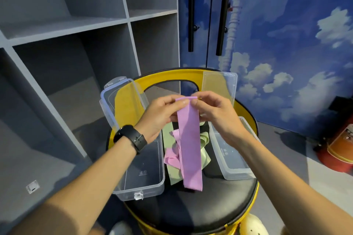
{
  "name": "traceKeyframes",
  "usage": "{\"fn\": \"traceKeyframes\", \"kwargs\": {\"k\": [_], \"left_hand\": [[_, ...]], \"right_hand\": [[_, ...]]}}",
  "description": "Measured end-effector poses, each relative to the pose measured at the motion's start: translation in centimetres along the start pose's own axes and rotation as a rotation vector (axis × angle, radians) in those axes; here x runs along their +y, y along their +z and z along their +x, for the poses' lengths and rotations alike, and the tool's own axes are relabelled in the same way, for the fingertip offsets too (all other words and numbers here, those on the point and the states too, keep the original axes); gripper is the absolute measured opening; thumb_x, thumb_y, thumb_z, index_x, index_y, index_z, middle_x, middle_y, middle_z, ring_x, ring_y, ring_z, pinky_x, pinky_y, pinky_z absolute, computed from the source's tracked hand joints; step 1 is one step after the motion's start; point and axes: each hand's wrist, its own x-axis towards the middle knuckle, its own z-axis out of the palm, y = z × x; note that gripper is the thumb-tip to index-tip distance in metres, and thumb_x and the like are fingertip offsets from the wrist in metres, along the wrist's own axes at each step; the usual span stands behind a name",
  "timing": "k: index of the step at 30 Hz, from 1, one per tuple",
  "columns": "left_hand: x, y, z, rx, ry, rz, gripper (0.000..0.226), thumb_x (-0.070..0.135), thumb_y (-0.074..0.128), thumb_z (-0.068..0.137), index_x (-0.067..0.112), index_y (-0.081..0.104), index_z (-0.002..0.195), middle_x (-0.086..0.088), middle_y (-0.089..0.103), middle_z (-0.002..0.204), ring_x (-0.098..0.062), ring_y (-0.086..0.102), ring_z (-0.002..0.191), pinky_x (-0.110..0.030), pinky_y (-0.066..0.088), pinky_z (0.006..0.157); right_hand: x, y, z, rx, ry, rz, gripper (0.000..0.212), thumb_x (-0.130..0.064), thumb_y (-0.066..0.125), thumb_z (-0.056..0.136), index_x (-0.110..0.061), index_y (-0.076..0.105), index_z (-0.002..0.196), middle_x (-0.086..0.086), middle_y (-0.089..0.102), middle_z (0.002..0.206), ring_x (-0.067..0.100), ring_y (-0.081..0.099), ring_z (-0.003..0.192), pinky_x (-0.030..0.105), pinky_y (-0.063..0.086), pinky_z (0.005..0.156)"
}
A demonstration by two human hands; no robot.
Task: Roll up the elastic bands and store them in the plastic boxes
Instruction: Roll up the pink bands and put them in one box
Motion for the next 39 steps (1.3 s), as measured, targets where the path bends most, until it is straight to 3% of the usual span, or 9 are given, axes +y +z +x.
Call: {"fn": "traceKeyframes", "kwargs": {"k": [2, 7, 10, 15, 21, 25, 29, 36, 39], "left_hand": [[-2.4, 0.2, 0.0, 0.012, -0.034, -0.005, 0.024, 0.016, 0.059, 0.093, 0.007, 0.067, 0.114, -0.020, 0.070, 0.108, -0.023, 0.067, 0.093, -0.038, 0.054, 0.085], [-8.3, 0.2, 0.0, 0.055, -0.101, -0.026, 0.025, 0.014, 0.061, 0.092, 0.020, 0.065, 0.116, -0.007, 0.073, 0.104, -0.020, 0.069, 0.097, -0.031, 0.056, 0.076], [-10.7, 0.0, 0.8, 0.101, -0.098, -0.010, 0.024, 0.013, 0.061, 0.091, 0.024, 0.067, 0.112, -0.005, 0.072, 0.106, -0.019, 0.068, 0.102, -0.036, 0.058, 0.080], [-10.9, -0.5, 2.9, 0.122, -0.095, -0.017, 0.021, 0.011, 0.060, 0.093, 0.020, 0.067, 0.110, -0.006, 0.073, 0.104, -0.018, 0.069, 0.097, -0.034, 0.058, 0.079], [-11.0, -0.3, 3.0, 0.123, -0.071, -0.041, 0.018, 0.008, 0.059, 0.092, 0.022, 0.067, 0.101, -0.003, 0.071, 0.101, -0.017, 0.068, 0.097, -0.028, 0.057, 0.073], [-11.1, -0.2, 2.5, 0.069, -0.042, -0.012, 0.026, 0.007, 0.058, 0.092, 0.028, 0.063, 0.106, 0.001, 0.066, 0.111, -0.015, 0.064, 0.105, -0.034, 0.058, 0.081], [-11.1, -0.3, 2.2, 0.121, -0.009, 0.058, 0.017, 0.006, 0.059, 0.091, 0.019, 0.067, 0.098, 0.006, 0.066, 0.099, -0.016, 0.063, 0.100, -0.036, 0.059, 0.081], [-11.8, -0.1, 1.7, 0.182, 0.027, 0.144, 0.016, 0.006, 0.060, 0.090, 0.020, 0.069, 0.091, 0.009, 0.068, 0.090, -0.008, 0.063, 0.093, -0.026, 0.055, 0.079], [-11.6, 0.1, 1.5, 0.172, 0.051, 0.132, 0.018, 0.003, 0.059, 0.091, 0.019, 0.068, 0.090, 0.010, 0.067, 0.089, -0.004, 0.064, 0.090, -0.020, 0.053, 0.077]], "right_hand": [[2.2, -0.1, -0.2, -0.003, 0.041, -0.002, 0.012, -0.013, 0.063, 0.093, -0.006, 0.069, 0.101, 0.009, 0.072, 0.088, 0.014, 0.067, 0.075, 0.029, 0.056, 0.064], [7.3, -0.2, -0.4, 0.041, 0.149, -0.006, 0.010, -0.009, 0.063, 0.092, -0.004, 0.071, 0.096, 0.010, 0.072, 0.087, 0.008, 0.066, 0.071, 0.021, 0.053, 0.059], [9.1, -0.1, 0.5, 0.024, 0.192, -0.044, 0.009, -0.011, 0.064, 0.092, -0.007, 0.072, 0.094, 0.008, 0.072, 0.087, 0.010, 0.067, 0.074, 0.023, 0.054, 0.060], [9.5, 0.3, 2.2, 0.060, 0.198, 0.022, 0.011, -0.004, 0.062, 0.092, 0.001, 0.069, 0.099, -0.001, 0.069, 0.074, 0.003, 0.064, 0.062, 0.017, 0.050, 0.054], [9.9, 0.5, 2.3, 0.085, 0.196, 0.052, 0.009, -0.002, 0.062, 0.091, -0.004, 0.067, 0.098, -0.003, 0.069, 0.071, 0.005, 0.065, 0.064, 0.017, 0.049, 0.053], [10.1, 0.6, 1.9, 0.086, 0.188, 0.090, 0.008, 0.001, 0.062, 0.090, -0.006, 0.067, 0.090, -0.004, 0.069, 0.073, 0.006, 0.063, 0.065, 0.017, 0.049, 0.055], [10.2, 0.6, 1.7, 0.077, 0.174, 0.076, 0.006, 0.002, 0.062, 0.089, 0.001, 0.067, 0.093, 0.001, 0.068, 0.076, 0.004, 0.063, 0.064, 0.016, 0.048, 0.054], [10.6, 0.0, 1.1, 0.000, 0.276, 0.087, 0.010, -0.007, 0.067, 0.088, -0.007, 0.070, 0.097, 0.017, 0.069, 0.094, 0.020, 0.067, 0.083, 0.031, 0.054, 0.071], [10.6, -0.2, 0.9, -0.027, 0.333, 0.112, 0.013, -0.017, 0.071, 0.085, -0.011, 0.071, 0.096, 0.014, 0.071, 0.096, 0.021, 0.067, 0.086, 0.035, 0.052, 0.076]]}}
